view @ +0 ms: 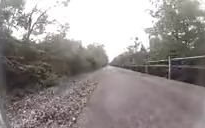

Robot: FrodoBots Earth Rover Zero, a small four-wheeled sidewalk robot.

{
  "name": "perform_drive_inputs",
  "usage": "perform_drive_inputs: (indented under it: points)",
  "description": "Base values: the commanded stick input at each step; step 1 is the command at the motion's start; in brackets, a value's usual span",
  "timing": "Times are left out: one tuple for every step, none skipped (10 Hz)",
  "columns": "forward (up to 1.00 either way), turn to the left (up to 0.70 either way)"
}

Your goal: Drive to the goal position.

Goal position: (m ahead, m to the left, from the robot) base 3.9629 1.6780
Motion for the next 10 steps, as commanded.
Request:
perform_drive_inputs:
  points:
    - [0.7, 0.0]
    - [0.7, -0.01]
    - [0.7, -0.15]
    - [0.7, -0.31]
    - [0.7, -0.34]
    - [0.7, -0.24]
    - [0.7, 0.0]
    - [0.7, 0.0]
    - [0.7, 0.0]
    - [0.7, 0.0]
